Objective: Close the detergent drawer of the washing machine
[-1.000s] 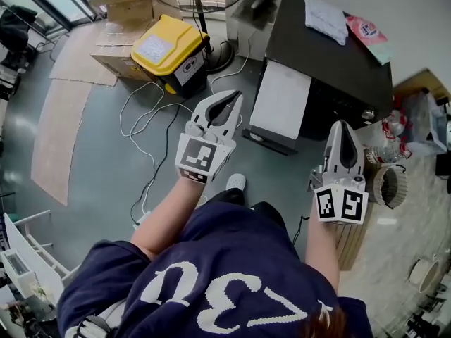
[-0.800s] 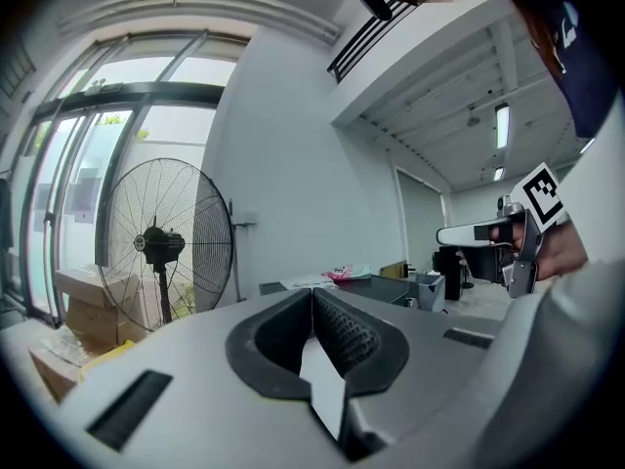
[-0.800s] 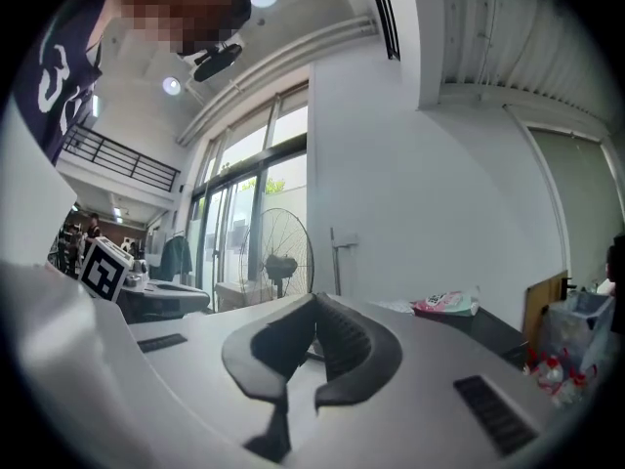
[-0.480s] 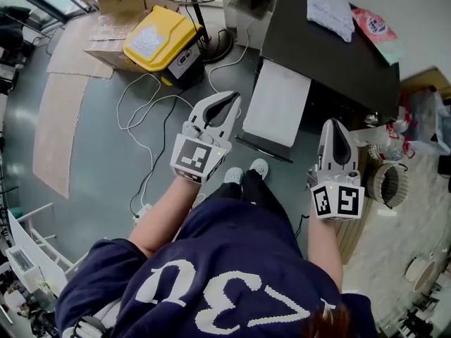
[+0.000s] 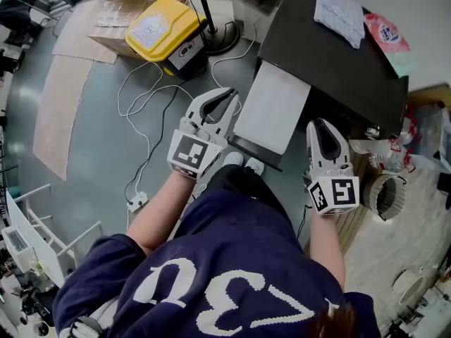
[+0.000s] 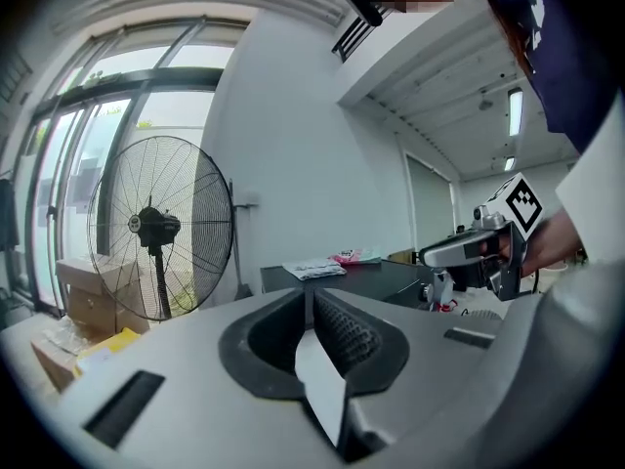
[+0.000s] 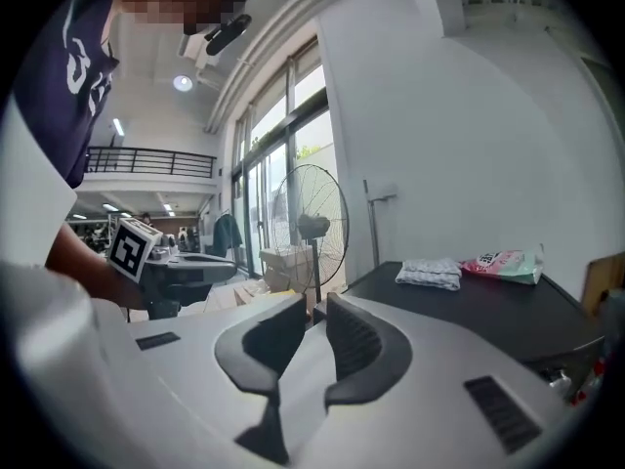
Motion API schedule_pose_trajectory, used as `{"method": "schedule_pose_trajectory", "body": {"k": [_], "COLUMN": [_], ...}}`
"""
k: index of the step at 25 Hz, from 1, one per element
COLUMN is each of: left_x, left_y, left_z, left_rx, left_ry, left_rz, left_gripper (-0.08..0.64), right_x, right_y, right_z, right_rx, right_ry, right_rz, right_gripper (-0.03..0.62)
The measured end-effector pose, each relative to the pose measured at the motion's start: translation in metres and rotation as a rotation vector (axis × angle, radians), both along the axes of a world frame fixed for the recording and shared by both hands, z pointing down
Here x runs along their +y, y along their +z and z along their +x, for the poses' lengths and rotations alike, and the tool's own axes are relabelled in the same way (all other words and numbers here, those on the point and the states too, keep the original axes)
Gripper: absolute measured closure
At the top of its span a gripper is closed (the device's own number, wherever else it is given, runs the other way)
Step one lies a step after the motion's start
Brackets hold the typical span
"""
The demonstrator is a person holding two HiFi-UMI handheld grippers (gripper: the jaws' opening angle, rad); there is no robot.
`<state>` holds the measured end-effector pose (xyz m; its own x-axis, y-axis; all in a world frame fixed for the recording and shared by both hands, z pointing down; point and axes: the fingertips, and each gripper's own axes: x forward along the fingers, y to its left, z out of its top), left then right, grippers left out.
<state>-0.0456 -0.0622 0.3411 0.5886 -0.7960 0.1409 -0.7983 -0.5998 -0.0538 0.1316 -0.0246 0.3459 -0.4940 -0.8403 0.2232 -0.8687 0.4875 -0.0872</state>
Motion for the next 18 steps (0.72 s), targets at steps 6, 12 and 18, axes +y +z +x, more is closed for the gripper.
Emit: {"method": "schedule_pose_trajectory", "body": {"k": [6, 12, 18], "left_x": [-0.007, 0.0, 0.029], "left_y": [0.029, 0.062, 0.097], "left_z": [-0.003, -0.009, -0.014], "left_rx": [-0.011, -0.046, -0.063], "left_ry": [0.039, 0.127, 0.246], "left_rz": [-0.071, -0.168, -0.256], "left_gripper": [0.532, 0.455, 0.416], "right_x": [-0.003, 0.03, 0.089], "right_y": [0.043, 0.094, 0.142], "right_z": [0.0, -0.038, -0.077], "right_rx": [0.027, -0.013, 0.136], "right_ry": [-0.076, -0.387, -0.667], "right_rz": [-0.113, -0.344, -0.514], "right_gripper": [0.494, 0.484, 0.408]}}
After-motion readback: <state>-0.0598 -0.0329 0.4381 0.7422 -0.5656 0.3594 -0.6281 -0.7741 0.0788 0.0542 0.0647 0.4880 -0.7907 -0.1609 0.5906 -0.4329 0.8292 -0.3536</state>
